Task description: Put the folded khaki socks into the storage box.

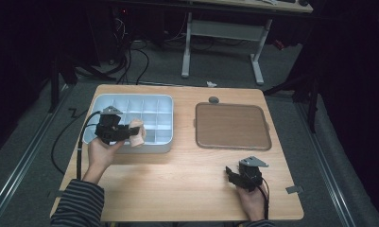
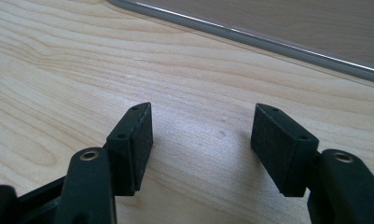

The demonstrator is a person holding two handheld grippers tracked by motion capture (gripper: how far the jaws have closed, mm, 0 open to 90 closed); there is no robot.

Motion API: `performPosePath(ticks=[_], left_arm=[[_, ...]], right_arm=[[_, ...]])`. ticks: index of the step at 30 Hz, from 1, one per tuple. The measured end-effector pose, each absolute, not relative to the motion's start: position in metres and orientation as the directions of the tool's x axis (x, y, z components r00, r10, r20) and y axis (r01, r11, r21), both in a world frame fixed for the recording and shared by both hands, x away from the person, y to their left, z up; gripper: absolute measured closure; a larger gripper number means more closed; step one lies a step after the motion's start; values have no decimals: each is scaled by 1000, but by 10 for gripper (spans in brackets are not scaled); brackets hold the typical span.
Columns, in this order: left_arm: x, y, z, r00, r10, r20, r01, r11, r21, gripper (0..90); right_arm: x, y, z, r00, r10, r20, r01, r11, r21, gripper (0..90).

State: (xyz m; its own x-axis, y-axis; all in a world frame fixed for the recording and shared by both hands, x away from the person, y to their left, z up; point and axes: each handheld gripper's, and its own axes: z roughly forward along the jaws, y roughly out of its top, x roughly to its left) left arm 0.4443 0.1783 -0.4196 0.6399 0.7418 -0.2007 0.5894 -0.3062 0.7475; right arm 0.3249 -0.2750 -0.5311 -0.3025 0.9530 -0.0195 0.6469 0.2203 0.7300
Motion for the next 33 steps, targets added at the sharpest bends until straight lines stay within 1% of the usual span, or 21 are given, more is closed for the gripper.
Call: performPosePath(ticks=[8,33], left_arm=[[452,184,-415,630,752,-195,593,-304,746,725],[470,196,-434,601,769,-218,644,-305,701,724]], right_arm=[[325,-275,-531,-302,953,-19,647,220,730,392],[325,-275,-531,-302,953,-19,647,220,730,392]])
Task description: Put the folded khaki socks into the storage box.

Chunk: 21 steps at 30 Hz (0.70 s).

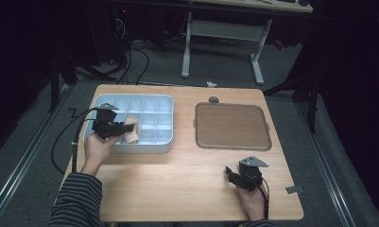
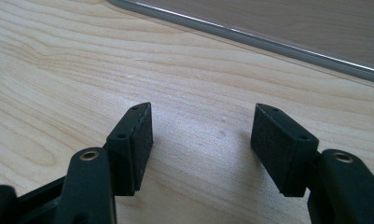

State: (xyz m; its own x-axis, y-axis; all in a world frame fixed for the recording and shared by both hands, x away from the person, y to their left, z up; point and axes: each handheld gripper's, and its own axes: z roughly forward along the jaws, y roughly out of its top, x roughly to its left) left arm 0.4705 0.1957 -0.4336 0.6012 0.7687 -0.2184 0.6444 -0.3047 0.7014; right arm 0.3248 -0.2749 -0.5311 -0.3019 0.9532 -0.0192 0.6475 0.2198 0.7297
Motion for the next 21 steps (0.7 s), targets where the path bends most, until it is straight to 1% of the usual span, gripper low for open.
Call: performPosePath(ticks=[21], left_arm=[[482,192,-453,592,774,-224,689,-342,639,724]], right_arm=[[325,-275,-531,-301,953,-19,649,220,728,391]])
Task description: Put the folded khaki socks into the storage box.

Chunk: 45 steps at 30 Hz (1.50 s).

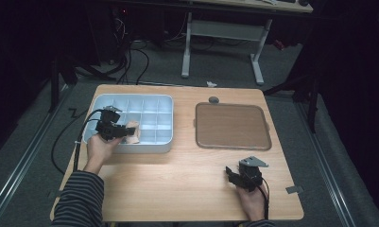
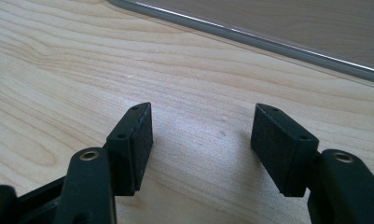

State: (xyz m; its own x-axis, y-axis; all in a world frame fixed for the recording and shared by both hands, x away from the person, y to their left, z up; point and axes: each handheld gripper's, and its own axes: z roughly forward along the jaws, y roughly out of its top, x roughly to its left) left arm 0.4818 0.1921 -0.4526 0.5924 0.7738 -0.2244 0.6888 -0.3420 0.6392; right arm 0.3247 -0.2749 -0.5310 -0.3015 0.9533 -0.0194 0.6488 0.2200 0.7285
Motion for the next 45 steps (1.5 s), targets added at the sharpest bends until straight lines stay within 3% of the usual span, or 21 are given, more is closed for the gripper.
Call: performPosePath(ticks=[17,45], left_arm=[[485,198,-468,566,779,-269,726,-316,611,725],[488,194,-476,560,784,-267,750,-344,565,725]], right_arm=[[325,-275,-531,-300,954,-19,648,219,729,391],[325,-274,-531,-297,955,-19,649,216,729,390]])
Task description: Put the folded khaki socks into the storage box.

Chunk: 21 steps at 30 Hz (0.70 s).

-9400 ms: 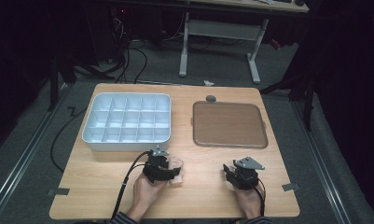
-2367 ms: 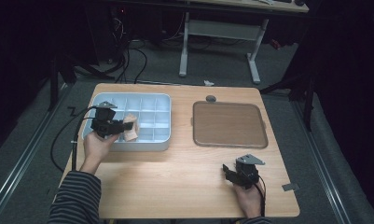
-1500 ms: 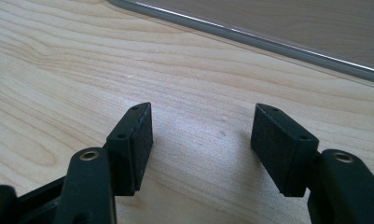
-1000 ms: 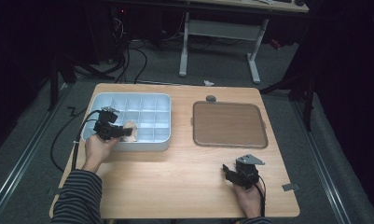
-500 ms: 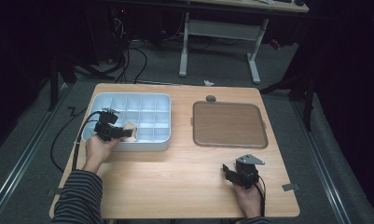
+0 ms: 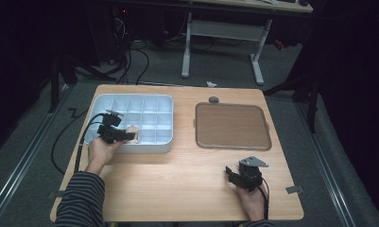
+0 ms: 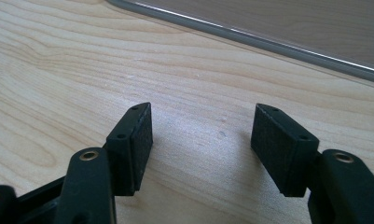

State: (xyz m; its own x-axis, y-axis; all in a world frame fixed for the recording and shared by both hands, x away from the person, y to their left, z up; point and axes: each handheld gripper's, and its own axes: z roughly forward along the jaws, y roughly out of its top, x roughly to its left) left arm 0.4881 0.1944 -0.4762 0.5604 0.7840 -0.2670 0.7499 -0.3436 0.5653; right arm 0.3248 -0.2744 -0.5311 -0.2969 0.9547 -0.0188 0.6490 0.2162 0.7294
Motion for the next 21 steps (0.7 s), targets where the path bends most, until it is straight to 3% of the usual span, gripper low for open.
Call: performPosePath(ticks=[21], left_arm=[[491,190,-481,556,798,-234,764,-379,523,722]], right_arm=[[325,-274,-531,-301,953,-20,648,220,729,384]])
